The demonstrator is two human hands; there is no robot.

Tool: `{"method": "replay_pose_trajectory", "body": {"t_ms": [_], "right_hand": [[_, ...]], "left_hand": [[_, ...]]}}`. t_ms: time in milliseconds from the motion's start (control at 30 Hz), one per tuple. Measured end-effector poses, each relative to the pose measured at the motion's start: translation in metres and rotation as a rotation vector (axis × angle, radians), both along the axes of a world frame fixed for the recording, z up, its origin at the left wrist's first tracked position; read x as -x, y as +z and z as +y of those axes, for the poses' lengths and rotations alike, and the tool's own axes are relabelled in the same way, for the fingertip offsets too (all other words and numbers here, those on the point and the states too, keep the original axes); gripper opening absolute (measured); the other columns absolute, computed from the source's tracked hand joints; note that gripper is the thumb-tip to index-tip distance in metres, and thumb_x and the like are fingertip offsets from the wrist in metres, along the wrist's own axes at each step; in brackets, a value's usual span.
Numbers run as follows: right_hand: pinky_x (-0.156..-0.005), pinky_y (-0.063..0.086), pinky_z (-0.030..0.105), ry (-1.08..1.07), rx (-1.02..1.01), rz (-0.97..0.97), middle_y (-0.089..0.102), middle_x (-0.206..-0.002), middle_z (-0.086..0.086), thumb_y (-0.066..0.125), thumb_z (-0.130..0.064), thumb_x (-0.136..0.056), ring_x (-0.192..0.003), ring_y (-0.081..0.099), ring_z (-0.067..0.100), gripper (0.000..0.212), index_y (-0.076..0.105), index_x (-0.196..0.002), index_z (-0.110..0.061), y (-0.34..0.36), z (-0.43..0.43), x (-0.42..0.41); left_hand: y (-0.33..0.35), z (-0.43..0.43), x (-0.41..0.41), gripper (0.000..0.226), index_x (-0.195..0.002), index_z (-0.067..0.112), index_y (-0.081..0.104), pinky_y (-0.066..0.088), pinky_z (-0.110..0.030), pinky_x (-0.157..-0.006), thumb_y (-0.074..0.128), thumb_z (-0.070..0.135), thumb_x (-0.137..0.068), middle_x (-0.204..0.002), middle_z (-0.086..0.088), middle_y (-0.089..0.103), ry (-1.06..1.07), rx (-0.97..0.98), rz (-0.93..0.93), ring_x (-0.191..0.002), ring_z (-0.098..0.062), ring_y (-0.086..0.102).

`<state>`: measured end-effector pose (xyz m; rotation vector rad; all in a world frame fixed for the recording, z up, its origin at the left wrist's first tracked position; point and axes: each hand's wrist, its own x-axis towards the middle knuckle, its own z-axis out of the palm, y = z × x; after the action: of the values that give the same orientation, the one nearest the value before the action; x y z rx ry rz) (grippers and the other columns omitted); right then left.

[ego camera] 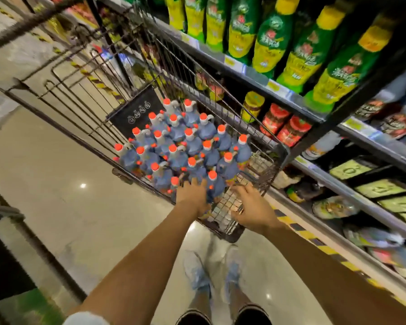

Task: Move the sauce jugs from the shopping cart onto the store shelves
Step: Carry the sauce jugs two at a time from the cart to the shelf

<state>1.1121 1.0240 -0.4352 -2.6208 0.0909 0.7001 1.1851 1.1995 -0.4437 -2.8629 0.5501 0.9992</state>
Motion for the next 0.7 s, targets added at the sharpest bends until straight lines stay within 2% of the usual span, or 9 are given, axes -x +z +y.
{"method": "replay_pose_trajectory", "body": {"t_ms": [133,267,400,567,700], "right_hand": [[-0.105,0.037,0.038,-0.03,-0.003,0.001,0.035,-0.147,0.011,0.069,-0.037,-0.087,-0.138,0.034,0.031,0.078,0.029,-0.151,-0.016,-0.022,-0.006,-0.003],[-0.102,0.037,0.033,-0.012,0.029,-0.077,0.045,-0.135,0.008,0.068,-0.035,-0.086,-0.128,0.04,0.028,0.07,0.038,-0.146,-0.014,-0.04,-0.013,-0.002],[-0.099,0.038,0.031,-0.018,-0.013,-0.11,0.047,-0.129,0.008,0.069,-0.028,-0.085,-0.124,0.043,0.027,0.062,0.044,-0.14,-0.013,-0.045,-0.023,-0.001],[-0.09,0.042,0.039,-0.055,-0.085,-0.144,0.047,-0.124,0.014,0.067,-0.015,-0.085,-0.119,0.044,0.033,0.051,0.05,-0.132,-0.006,-0.041,-0.032,-0.009],[-0.093,0.044,0.046,-0.109,-0.151,-0.158,0.047,-0.129,0.017,0.065,-0.008,-0.083,-0.123,0.043,0.036,0.051,0.051,-0.133,-0.004,-0.041,-0.041,-0.019]], "left_hand": [[-0.037,-0.005,-0.005,0.074,-0.152,0.015,0.018,0.044,-0.046,-0.097,0.059,0.03,-0.092,-0.143,-0.017,0.044,0.074,0.06,0.107,-0.127,-0.041,0.049],[-0.055,-0.007,-0.02,0.042,-0.139,0.008,0.044,0.044,-0.042,-0.1,0.049,0.011,-0.097,-0.139,-0.017,0.052,0.041,-0.049,0.117,-0.128,-0.035,0.052],[-0.052,-0.01,-0.018,0.041,-0.139,0.009,0.047,0.045,-0.041,-0.097,0.045,0.011,-0.098,-0.137,-0.016,0.054,-0.027,-0.085,0.103,-0.126,-0.034,0.053],[-0.045,-0.022,-0.006,0.038,-0.135,0.009,0.05,0.048,-0.043,-0.092,0.043,0.008,-0.098,-0.132,-0.015,0.059,-0.136,-0.108,0.028,-0.122,-0.035,0.056],[-0.042,-0.039,0.001,0.033,-0.129,0.01,0.052,0.049,-0.042,-0.087,0.049,0.007,-0.096,-0.126,-0.015,0.06,-0.239,-0.094,-0.012,-0.116,-0.035,0.059]]}}
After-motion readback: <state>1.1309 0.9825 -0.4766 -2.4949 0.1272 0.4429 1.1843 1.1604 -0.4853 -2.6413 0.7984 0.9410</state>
